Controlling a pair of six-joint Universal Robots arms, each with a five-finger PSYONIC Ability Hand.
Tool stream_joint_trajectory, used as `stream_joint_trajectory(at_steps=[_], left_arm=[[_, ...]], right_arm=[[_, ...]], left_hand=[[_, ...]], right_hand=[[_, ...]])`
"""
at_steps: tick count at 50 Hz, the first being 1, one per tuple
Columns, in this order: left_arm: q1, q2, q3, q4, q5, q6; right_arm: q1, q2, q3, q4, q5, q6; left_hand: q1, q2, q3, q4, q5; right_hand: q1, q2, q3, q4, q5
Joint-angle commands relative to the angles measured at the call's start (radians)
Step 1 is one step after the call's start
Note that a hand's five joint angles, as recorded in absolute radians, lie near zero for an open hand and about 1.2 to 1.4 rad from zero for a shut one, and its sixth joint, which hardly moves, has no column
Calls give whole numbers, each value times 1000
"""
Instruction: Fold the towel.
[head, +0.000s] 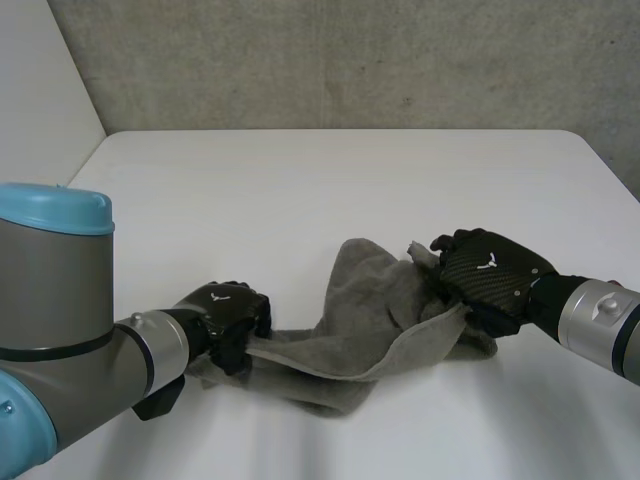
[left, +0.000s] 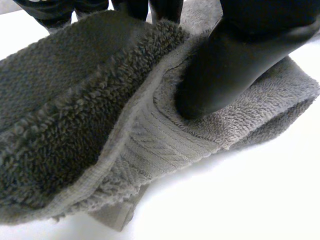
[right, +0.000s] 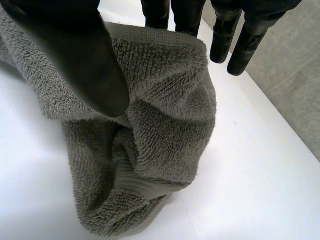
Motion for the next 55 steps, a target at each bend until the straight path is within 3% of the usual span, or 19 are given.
stream_joint_trajectory(at_steps=[1, 5, 9, 10, 11, 13, 14, 16, 17, 18, 21, 23, 36, 44, 46, 47, 48, 49, 55], left_arm=[[3, -44, 54, 1, -35, 16], [5, -86, 161, -1, -38, 36], [22, -136, 407, 7, -76, 50], [28, -138, 499, 17, -109, 48], [28, -138, 500, 17, -110, 48], [34, -135, 589, 42, -144, 42], [38, -126, 666, 94, -174, 37], [34, -113, 707, 160, -190, 37], [34, -84, 711, 244, -193, 40], [31, -34, 696, 329, -194, 42], [29, 26, 662, 404, -193, 43], [43, 118, 546, 491, -174, 45], [103, 143, 88, 502, -88, 56], [130, 46, -114, 508, -88, 63], [132, 27, -131, 510, -90, 68], [131, 5, -140, 508, -90, 71], [131, 5, -140, 508, -90, 71], [129, -13, -145, 508, -91, 73], [109, -60, -148, 508, -101, 73]], right_arm=[[10, 19, -17, 13, -9, -75], [15, 102, -174, 15, -18, -203], [49, 150, -388, 3, 3, -175], [79, 160, -528, -20, 28, -117], [80, 160, -529, -20, 28, -116], [109, 157, -757, -147, 130, 112], [109, 157, -758, -148, 131, 114], [100, 118, -807, -338, 212, 387], [99, 117, -807, -339, 212, 388], [96, 75, -789, -420, 207, 496], [61, -12, -685, -503, 169, 615], [38, -42, -622, -505, 142, 623], [-19, -108, -174, -493, 2, 525], [-32, 20, 76, -477, -50, 355], [-26, 48, 97, -465, -46, 321], [-20, 62, 104, -442, -41, 297], [-20, 62, 104, -442, -41, 296], [-17, 71, 109, -416, -40, 284], [-23, 79, 100, -353, 3, 302]], left_hand=[[108, 132, -43, -50, 94], [108, 132, -43, -50, 94], [108, 132, -43, -50, 94], [108, 132, -43, -50, 94], [108, 132, -43, -50, 94], [108, 132, -43, -50, 94], [108, 132, -43, -50, 94], [108, 132, -43, -50, 94], [108, 132, -43, -50, 94], [108, 132, -43, -50, 94], [108, 132, -43, -50, 94], [108, 132, -43, -50, 94], [108, 132, -43, -50, 94], [108, 132, -43, -50, 94], [108, 132, -43, -50, 94], [108, 132, -43, -50, 94], [108, 132, -43, -50, 94], [108, 132, -43, -50, 94], [74, 98, -43, -50, 60]], right_hand=[[9, 23, -7, -60, 20], [155, 169, -7, -60, 166], [194, 208, -7, -60, 205], [217, 231, -7, -60, 228], [217, 231, -7, -60, 229], [342, 356, -7, -60, 353], [343, 356, -7, -60, 354], [343, 356, -7, -60, 354], [343, 356, -7, -60, 354], [343, 356, -7, -60, 354], [343, 356, -7, -60, 354], [343, 356, -7, -60, 354], [343, 356, -7, -60, 354], [343, 356, -7, -60, 354], [291, 304, -7, -60, 302], [-116, -102, -7, -60, -105], [-120, -107, -7, -60, -109], [-417, -403, -7, -60, -405], [-596, -582, -7, -60, -584]])
